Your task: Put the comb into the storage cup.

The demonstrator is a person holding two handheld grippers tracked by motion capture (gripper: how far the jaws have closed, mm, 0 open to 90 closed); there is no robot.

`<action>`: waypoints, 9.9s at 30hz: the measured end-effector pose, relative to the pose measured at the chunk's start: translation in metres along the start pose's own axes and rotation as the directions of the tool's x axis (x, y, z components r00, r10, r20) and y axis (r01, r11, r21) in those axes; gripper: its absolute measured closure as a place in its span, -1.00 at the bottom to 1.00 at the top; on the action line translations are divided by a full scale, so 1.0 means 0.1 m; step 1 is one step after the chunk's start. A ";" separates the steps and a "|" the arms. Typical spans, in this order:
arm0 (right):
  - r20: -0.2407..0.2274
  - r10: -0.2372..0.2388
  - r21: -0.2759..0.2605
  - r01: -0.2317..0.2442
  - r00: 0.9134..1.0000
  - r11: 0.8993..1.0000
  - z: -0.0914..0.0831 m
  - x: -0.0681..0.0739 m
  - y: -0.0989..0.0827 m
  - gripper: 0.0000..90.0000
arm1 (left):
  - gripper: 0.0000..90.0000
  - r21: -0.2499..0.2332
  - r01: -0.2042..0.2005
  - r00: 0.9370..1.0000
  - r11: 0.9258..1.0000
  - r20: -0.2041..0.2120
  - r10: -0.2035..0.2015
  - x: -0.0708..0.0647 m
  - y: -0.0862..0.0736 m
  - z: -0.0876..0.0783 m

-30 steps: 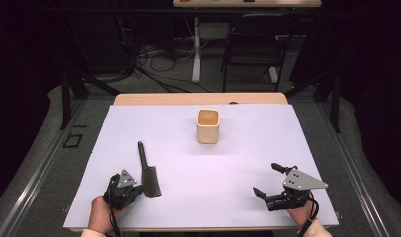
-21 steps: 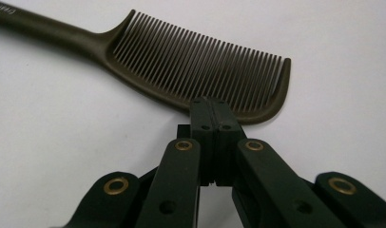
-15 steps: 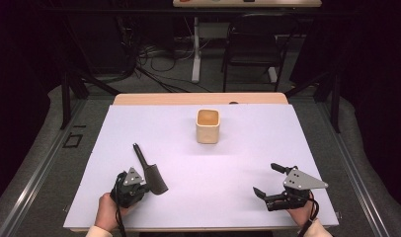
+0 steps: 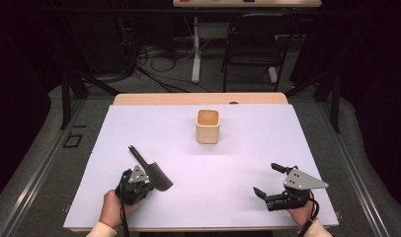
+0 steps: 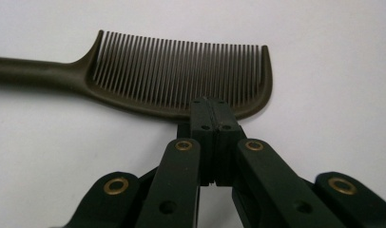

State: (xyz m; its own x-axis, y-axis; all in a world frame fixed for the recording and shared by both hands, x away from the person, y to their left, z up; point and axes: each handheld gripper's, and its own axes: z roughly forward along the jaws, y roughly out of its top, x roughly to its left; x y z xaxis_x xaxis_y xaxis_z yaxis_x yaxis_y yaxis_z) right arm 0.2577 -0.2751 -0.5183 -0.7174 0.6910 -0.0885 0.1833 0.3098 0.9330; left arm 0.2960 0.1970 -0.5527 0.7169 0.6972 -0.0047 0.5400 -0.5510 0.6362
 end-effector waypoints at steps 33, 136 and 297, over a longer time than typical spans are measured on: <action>-0.011 0.005 0.010 -0.005 1.000 1.000 0.00 0.00 -0.01 -0.95 | 1.00 -0.031 -0.035 0.999 0.999 0.023 0.036 0.05 0.39 0.35; -0.042 0.020 0.042 -0.018 0.999 0.999 0.02 -0.01 -0.03 -0.98 | -1.00 0.085 -0.244 0.970 0.966 0.006 0.244 0.52 0.64 -0.22; -0.030 0.024 0.048 -0.023 0.999 0.999 0.01 -0.01 -0.04 -0.98 | 0.61 -0.172 -0.048 0.999 0.984 -0.007 0.047 0.54 0.77 0.05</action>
State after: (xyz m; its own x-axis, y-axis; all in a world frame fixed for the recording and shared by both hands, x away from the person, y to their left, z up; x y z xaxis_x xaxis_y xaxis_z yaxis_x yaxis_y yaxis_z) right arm 0.2589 -0.2761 -0.5220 -0.7328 0.6782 -0.0552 0.2315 0.3248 0.9170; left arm 0.3785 0.1904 -0.5082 0.7388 0.6732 0.0305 0.4212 -0.4966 0.7589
